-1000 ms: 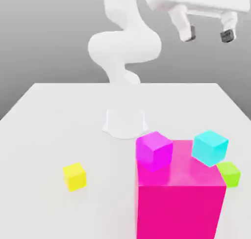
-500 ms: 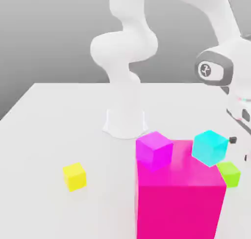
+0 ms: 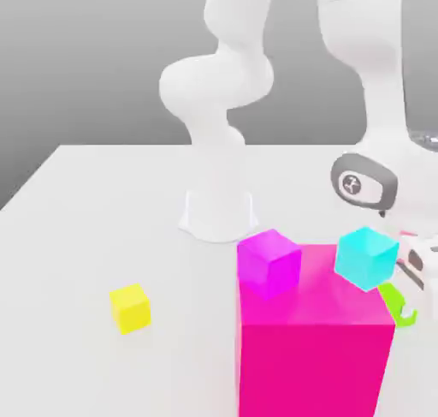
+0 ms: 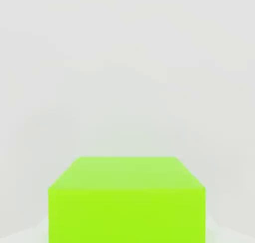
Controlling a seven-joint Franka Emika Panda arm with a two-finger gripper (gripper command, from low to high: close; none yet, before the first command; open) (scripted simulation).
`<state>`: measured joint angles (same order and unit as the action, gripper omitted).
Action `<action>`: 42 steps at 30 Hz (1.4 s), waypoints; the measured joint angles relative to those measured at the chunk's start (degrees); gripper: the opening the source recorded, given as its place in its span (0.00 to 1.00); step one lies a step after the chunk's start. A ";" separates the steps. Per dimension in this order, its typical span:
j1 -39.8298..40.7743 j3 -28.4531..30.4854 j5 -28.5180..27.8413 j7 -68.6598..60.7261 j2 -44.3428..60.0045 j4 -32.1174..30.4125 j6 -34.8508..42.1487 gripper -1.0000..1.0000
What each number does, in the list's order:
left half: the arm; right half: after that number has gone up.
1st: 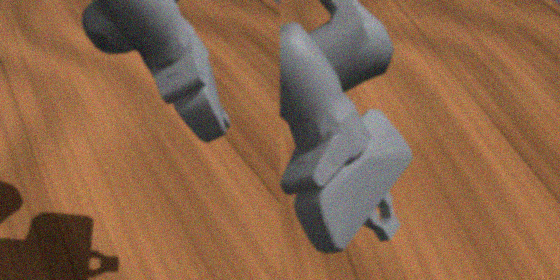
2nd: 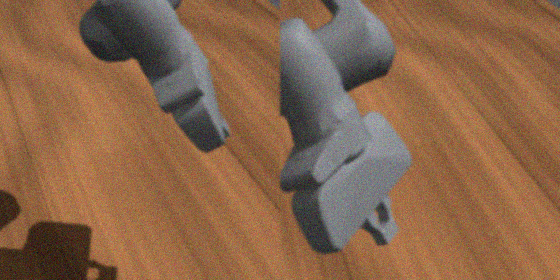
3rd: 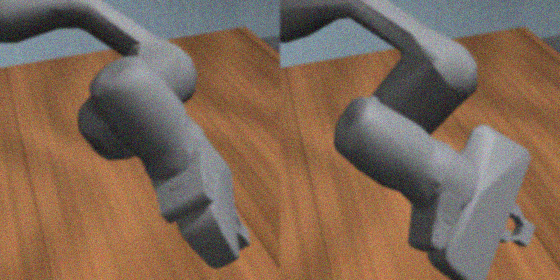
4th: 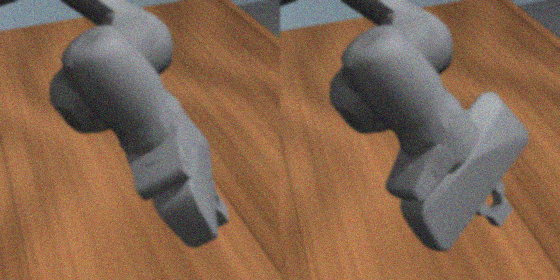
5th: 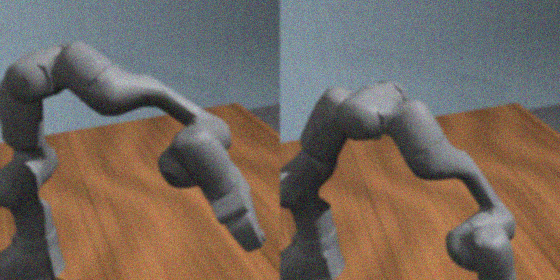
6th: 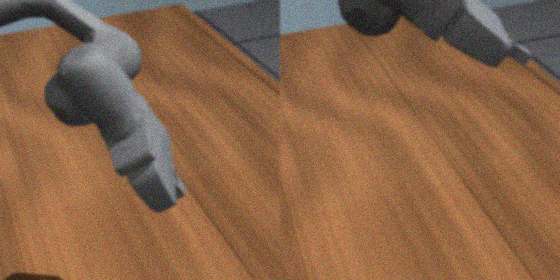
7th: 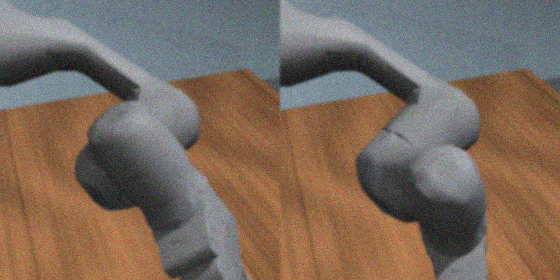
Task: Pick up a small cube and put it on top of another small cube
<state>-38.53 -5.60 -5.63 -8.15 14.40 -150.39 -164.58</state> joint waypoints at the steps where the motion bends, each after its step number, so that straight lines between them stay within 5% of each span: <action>1: 0.20 -0.39 0.84 -0.60 -1.99 -0.37 1.62 0.00; 5: 1.15 -0.02 -0.16 -3.78 -6.10 1.24 5.58 0.00; 17: 11.09 8.41 -12.60 -16.45 -9.92 20.53 17.81 0.00; 27: 17.72 11.21 -1.41 -7.85 -18.93 20.82 32.96 0.00; 36: 22.13 13.44 3.25 6.84 -28.70 19.27 47.10 0.00; 40: 22.78 13.78 3.80 8.30 -26.77 14.55 41.06 0.00; 41: 22.82 13.82 3.87 8.29 -26.17 13.59 39.52 1.00; 42: 22.82 13.82 3.87 8.29 -26.17 13.59 39.52 1.00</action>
<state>-15.71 8.22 -1.76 0.14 -11.78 -136.80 -125.06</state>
